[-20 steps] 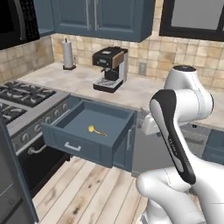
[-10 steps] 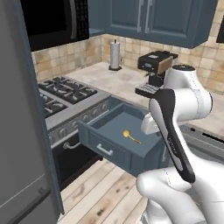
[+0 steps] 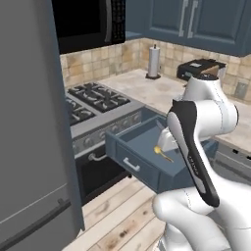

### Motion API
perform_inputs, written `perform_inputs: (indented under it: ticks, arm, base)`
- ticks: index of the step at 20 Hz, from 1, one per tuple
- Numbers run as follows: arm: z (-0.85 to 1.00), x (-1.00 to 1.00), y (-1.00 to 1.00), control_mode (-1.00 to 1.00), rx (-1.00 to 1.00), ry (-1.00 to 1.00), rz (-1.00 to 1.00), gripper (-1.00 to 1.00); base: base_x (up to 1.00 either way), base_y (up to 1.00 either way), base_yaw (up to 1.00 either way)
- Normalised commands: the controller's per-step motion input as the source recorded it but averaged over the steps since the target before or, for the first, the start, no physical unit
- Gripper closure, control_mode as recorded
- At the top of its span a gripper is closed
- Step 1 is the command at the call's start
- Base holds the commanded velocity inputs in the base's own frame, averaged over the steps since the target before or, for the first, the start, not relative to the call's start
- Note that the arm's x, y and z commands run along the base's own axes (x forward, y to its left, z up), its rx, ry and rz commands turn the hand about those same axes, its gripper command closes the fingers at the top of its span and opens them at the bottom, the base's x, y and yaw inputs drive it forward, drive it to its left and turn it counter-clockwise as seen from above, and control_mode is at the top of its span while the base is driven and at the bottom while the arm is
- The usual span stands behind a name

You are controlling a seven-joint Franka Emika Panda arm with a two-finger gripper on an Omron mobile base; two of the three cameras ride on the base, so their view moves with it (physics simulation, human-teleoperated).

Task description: Pick up the metallic utensils from the counter and place them in the open drawer. Make sure not to pick up any wooden utensils.

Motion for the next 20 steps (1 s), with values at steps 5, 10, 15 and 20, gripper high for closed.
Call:
perform_inputs:
  ticks: [5, 10, 15, 20]
  arm:
    - [0.00, 0.00, 0.00, 1.00, 0.00, 0.00, 0.00, 1.00]
    - [0.00, 0.00, 0.00, 1.00, 0.00, 0.00, 0.00, 1.00]
    - [0.00, 0.00, 0.00, 1.00, 0.00, 0.00, 0.00, 1.00]
    - [0.00, 0.00, 0.00, 1.00, 0.00, 0.00, 0.00, 1.00]
  base:
    - [0.57, -0.31, 0.21]
    - [0.60, -0.41, 0.22]
    - [0.22, -0.37, 0.29]
    - [0.23, -0.36, 0.40]
